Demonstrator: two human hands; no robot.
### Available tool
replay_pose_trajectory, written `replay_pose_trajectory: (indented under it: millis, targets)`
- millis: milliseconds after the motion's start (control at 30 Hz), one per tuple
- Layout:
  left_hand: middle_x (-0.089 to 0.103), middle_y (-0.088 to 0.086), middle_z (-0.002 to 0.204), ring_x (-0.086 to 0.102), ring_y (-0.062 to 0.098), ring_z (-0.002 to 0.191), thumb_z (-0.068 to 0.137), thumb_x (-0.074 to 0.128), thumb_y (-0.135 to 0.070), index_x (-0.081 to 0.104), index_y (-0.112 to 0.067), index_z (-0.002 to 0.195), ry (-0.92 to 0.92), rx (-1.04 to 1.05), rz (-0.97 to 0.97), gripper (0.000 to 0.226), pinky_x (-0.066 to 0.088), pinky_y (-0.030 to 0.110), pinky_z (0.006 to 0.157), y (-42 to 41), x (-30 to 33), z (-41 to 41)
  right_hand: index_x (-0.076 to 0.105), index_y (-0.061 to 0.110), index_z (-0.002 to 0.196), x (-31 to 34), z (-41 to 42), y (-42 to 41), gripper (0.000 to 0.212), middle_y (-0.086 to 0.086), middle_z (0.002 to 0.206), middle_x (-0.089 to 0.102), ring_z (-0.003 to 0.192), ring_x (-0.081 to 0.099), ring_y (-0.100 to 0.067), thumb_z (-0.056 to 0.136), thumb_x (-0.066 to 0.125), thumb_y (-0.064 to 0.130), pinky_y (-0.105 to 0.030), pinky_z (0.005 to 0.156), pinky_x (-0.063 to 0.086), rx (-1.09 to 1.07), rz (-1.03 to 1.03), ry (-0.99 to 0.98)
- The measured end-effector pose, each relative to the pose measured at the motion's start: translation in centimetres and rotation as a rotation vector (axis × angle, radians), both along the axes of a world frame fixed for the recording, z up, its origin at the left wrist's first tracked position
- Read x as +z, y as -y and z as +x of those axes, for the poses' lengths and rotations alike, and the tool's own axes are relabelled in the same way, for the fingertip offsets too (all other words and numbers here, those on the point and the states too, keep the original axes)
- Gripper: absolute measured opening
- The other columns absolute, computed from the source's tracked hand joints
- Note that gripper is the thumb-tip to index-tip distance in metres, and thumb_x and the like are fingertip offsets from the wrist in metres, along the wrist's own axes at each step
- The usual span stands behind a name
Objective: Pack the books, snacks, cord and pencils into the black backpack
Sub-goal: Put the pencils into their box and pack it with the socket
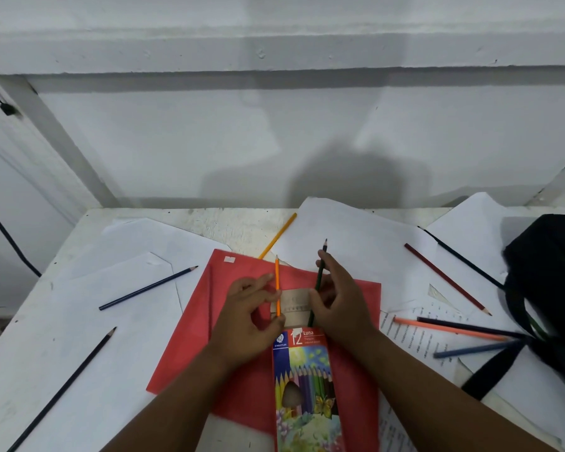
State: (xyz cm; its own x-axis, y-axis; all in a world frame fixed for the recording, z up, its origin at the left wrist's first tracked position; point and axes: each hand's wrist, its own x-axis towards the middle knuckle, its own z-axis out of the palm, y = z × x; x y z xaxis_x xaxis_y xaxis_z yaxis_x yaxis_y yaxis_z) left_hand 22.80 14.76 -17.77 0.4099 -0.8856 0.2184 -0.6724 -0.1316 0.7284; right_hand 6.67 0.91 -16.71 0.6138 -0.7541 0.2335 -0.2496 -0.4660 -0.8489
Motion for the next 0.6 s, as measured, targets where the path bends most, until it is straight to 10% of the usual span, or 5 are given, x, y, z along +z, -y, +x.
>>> replay_pose_trajectory:
  millis: [200, 333, 433, 600]
  targets:
    - [0.054, -0.023, 0.142, 0.043, 0.01, 0.127, 0.075, 0.074, -0.039, 0.057, -0.031, 0.068, -0.03, 0.013, -0.056, 0.02, 0.04, 0.03, 0.098, -0.07, 0.2, 0.02, 0.043, 0.018, 0.145, 0.16, -0.1, 0.17, 0.07, 0.004, 0.129, 0.055, 0.105, 0.055, -0.004, 0.082, 0.071, 0.023, -0.015, 0.088, 0.049, 0.079, -0.11, -0.081]
    - [0.048, -0.033, 0.14, 0.041, 0.003, 0.129, 0.073, 0.076, -0.038, 0.065, -0.038, 0.104, -0.052, 0.003, -0.031, 0.032, 0.04, 0.021, 0.099, -0.1, 0.71, -0.07, 0.042, 0.015, 0.149, -0.13, -0.15, 0.4, 0.076, 0.001, 0.157, 0.03, 0.142, 0.03, -0.009, 0.08, 0.068, 0.034, -0.008, 0.107, 0.025, 0.16, -0.158, -0.209]
    - [0.043, -0.034, 0.144, 0.034, -0.002, 0.131, 0.074, 0.072, -0.046, 0.062, -0.036, 0.129, -0.021, -0.017, 0.01, 0.057, 0.033, 0.014, 0.101, -0.07, 0.74, -0.16, 0.056, 0.015, 0.138, -0.22, -0.29, 0.38, 0.063, 0.004, 0.156, 0.032, 0.14, 0.029, -0.004, 0.079, 0.066, 0.035, -0.017, 0.11, 0.031, 0.172, -0.17, -0.227]
    - [0.051, -0.026, 0.142, 0.032, 0.0, 0.131, 0.072, 0.075, -0.05, 0.072, -0.034, 0.107, -0.025, -0.037, 0.011, 0.039, 0.033, 0.018, 0.102, -0.14, 0.68, 0.02, 0.069, 0.015, 0.116, -0.17, -0.28, 0.35, 0.035, 0.0, 0.125, 0.061, 0.117, 0.054, -0.008, 0.082, 0.07, 0.012, -0.031, 0.096, 0.05, 0.103, -0.219, -0.067]
